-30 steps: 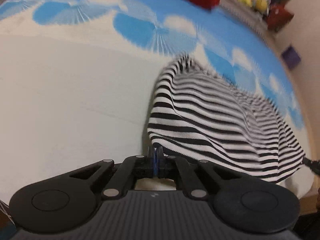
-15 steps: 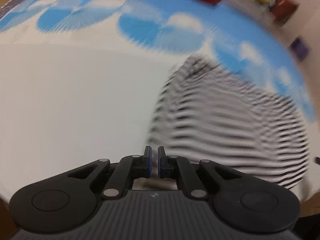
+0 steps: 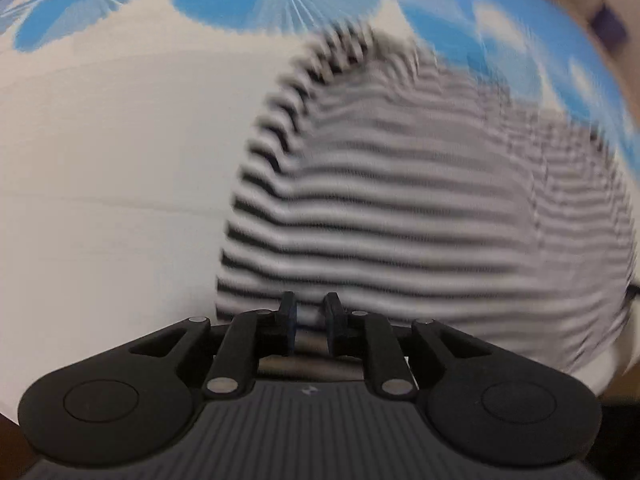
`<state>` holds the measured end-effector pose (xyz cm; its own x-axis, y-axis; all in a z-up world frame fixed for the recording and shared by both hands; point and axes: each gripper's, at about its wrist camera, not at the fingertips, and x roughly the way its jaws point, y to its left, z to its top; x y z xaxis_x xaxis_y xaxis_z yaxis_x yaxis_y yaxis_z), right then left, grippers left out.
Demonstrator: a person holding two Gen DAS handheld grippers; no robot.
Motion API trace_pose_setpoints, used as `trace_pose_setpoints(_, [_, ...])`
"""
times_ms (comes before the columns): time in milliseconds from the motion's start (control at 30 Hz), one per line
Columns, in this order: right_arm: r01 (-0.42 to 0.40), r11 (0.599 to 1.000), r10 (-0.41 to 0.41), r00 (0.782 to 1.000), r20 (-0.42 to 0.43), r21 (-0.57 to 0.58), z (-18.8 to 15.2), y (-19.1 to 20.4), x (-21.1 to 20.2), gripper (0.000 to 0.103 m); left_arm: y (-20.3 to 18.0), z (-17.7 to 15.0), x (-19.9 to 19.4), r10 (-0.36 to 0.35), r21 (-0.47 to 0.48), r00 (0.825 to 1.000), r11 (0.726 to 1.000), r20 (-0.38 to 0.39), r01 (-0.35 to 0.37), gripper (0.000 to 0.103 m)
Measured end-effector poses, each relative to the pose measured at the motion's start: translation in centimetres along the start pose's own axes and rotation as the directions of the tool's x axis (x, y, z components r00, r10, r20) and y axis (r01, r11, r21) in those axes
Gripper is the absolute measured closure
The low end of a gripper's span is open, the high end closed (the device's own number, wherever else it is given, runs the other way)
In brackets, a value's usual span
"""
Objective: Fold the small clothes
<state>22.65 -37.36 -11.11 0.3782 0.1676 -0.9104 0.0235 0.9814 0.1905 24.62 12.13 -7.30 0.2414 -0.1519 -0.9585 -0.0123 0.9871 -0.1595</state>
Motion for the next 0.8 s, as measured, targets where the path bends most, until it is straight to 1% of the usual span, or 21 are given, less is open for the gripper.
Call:
trace_pose_setpoints(33, [-0.007, 1.0, 0.007, 0.999, 0.045, 0.007, 0.4, 0.0, -0.6, 0.091, 0.2, 0.2, -0.7, -0.026, -0.019, 0.999, 0.999, 0.04, 0.027, 0.086])
trace_pose_setpoints(100, [-0.013, 1.0, 0.01, 0.989, 0.146, 0.02, 1.3, -0.1, -1.6, 0.089, -0.2, 0.7, -1.7, -0.07, -0.026, 0.991, 0.997, 0.112, 0.073, 0.082])
trace_pose_setpoints(167, [-0.007, 0.999, -0.002, 0.977, 0.214, 0.04, 2.6, -0.2, -1.7, 0.079, -1.3, 1.5, -1.9, -0.095, -0.012, 0.983, 0.995, 0.158, 0.098, 0.081])
trace_pose_setpoints(233, [0.004, 0.999, -0.017, 0.968, 0.252, 0.051, 3.4, -0.2, -1.7, 0.075, -2.4, 2.2, -1.8, -0.11, 0.004, 0.977, 0.994, 0.183, 0.111, 0.081])
trace_pose_setpoints(300, [0.014, 0.998, -0.031, 0.963, 0.267, 0.064, 4.7, -0.1, -1.0, 0.07, -3.8, 3.0, -1.7, -0.129, 0.011, 0.97, 0.992, 0.204, 0.13, 0.079])
trace_pose_setpoints(367, [0.032, 0.997, -0.051, 0.964, 0.26, 0.077, 5.7, 0.3, 0.2, 0.062, -5.2, 3.8, -1.3, -0.146, 0.007, 0.966, 0.989, 0.215, 0.148, 0.074])
trace_pose_setpoints(500, [0.044, 0.996, -0.063, 0.968, 0.243, 0.083, 7.2, 1.3, 2.1, 0.061, -6.6, 5.1, -0.5, -0.152, -0.021, 0.97, 0.987, 0.19, 0.158, 0.074])
trace_pose_setpoints(600, [0.073, 0.995, -0.087, 0.974, 0.21, 0.071, 8.1, 1.8, 3.5, 0.061, -7.5, 5.8, 0.3, -0.149, -0.027, 0.974, 0.987, 0.171, 0.156, 0.074])
trace_pose_setpoints(633, [0.074, 0.995, -0.087, 0.976, 0.199, 0.072, 8.4, 1.9, 4.2, 0.062, -7.7, 6.0, 0.7, -0.137, -0.019, 0.978, 0.99, 0.157, 0.142, 0.073])
trace_pose_setpoints(700, [0.064, 0.996, -0.074, 0.982, 0.175, 0.065, 9.0, 1.8, 5.4, 0.091, -8.1, 6.2, 2.1, -0.08, 0.006, 0.99, 0.997, 0.113, 0.08, 0.073])
trace_pose_setpoints(733, [0.064, 0.996, -0.073, 0.984, 0.165, 0.059, 9.2, 1.9, 5.9, 0.101, -8.3, 6.3, 2.8, -0.041, 0.017, 0.995, 0.999, 0.087, 0.039, 0.072])
trace_pose_setpoints(767, [0.093, 0.994, -0.102, 0.981, 0.167, 0.06, 9.4, 1.9, 6.3, 0.101, -8.2, 6.4, 3.4, -0.011, 0.02, 0.998, 1.0, 0.067, 0.01, 0.066])
trace_pose_setpoints(800, [0.136, 0.988, -0.146, 0.974, 0.173, 0.07, 9.7, 1.8, 6.5, 0.101, -8.1, 6.6, 3.8, -0.002, 0.014, 0.998, 1.0, 0.06, 0.002, 0.065])
